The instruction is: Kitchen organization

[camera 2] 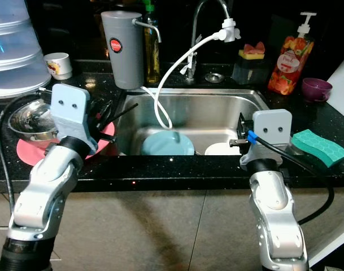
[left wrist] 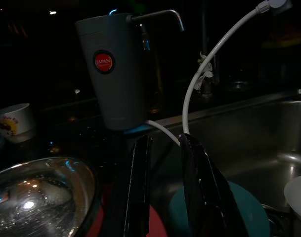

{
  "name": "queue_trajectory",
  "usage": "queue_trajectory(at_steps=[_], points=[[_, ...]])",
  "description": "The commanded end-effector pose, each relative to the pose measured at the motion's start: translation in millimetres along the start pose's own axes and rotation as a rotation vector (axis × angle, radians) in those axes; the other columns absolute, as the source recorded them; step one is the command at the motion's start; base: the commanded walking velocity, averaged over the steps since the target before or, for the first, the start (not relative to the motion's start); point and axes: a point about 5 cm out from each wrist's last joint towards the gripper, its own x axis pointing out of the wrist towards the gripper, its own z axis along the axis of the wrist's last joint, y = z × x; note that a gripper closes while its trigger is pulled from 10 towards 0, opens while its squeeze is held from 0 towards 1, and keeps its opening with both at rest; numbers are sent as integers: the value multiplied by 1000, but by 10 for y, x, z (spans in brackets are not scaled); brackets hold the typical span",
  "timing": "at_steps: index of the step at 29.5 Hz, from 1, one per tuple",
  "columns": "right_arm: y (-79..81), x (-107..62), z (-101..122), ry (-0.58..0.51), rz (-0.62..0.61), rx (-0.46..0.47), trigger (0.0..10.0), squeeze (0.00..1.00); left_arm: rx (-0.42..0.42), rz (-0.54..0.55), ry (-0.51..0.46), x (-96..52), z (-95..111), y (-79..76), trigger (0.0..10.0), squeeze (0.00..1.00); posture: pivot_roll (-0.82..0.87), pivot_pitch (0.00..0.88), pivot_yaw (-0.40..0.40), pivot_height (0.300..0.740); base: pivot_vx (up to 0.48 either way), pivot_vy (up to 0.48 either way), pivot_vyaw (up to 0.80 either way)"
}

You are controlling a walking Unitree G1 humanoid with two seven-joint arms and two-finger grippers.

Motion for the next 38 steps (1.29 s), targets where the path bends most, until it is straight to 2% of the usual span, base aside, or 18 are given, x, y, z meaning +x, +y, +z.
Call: queue_trajectory(at_steps=[1,5,10,11,12,14,15,16,18,19,20,22,23,24,28,30,35,38], points=[[4,-18,-5,5,-2,1,10000,0,1,-4,13,-2,-19,9,10000,0,57,146,-40,740,0,0,0],[6,-18,-6,5,-1,2,10000,0,2,-7,11,-1,-14,6,10000,0,57,146,-40,740,0,0,0],[10,0,6,-3,2,2,10000,0,53,-60,3,36,40,60,10000,0,62,139,-41,740,0,0,0],[9,8,12,-5,7,1,10000,0,59,-93,26,56,52,97,10000,0,66,135,-41,740,0,0,0],[17,31,36,-13,30,-1,10000,0,78,-160,39,83,123,208,10000,0,71,136,-41,740,0,0,0],[36,50,54,-18,58,3,10000,0,90,-203,67,87,149,273,10000,0,76,135,-41,740,0,0,0],[91,86,94,-29,128,15,10000,0,159,-240,75,89,227,418,10000,0,90,135,-41,740,0,0,0],[150,107,125,-35,183,35,10000,0,177,-265,94,82,273,505,10000,0,96,135,-43,740,0,0,0],[204,120,149,-38,231,52,10000,0,199,-280,111,75,303,565,10000,0,99,134,-44,740,0,0,0],[297,137,194,-49,298,90,10000,0,242,-307,181,42,286,653,10000,0,104,134,-44,740,0,0,0],[297,137,194,-49,298,90,10000,0,242,-307,181,42,286,653,10000,0,104,134,-44,740,0,0,0],[420,157,255,-58,388,155,10000,0,292,-349,269,-24,265,762,10000,0,114,134,-47,740,0,0,0],[512,180,312,-74,450,201,10000,0,233,-398,323,-110,284,836,10000,0,121,134,-50,740,0,0,0],[512,180,312,-74,450,201,10000,0,233,-398,323,-110,284,836,10000,0,121,134,-50,740,0,0,0],[653,265,409,-108,535,268,10000,0,236,-491,380,-259,375,1041,10000,0,148,136,-69,740,0,0,0],[683,292,425,-114,553,277,10000,0,241,-525,387,-282,400,1087,10000,0,156,134,-77,740,0,0,0],[750,345,477,-131,593,305,10000,0,230,-611,401,-219,438,1207,10000,0,164,131,-82,740,0,0,0],[775,367,488,-132,617,315,10000,0,235,-650,456,-101,354,1278,10000,0,164,132,-81,740,0,0,0]])
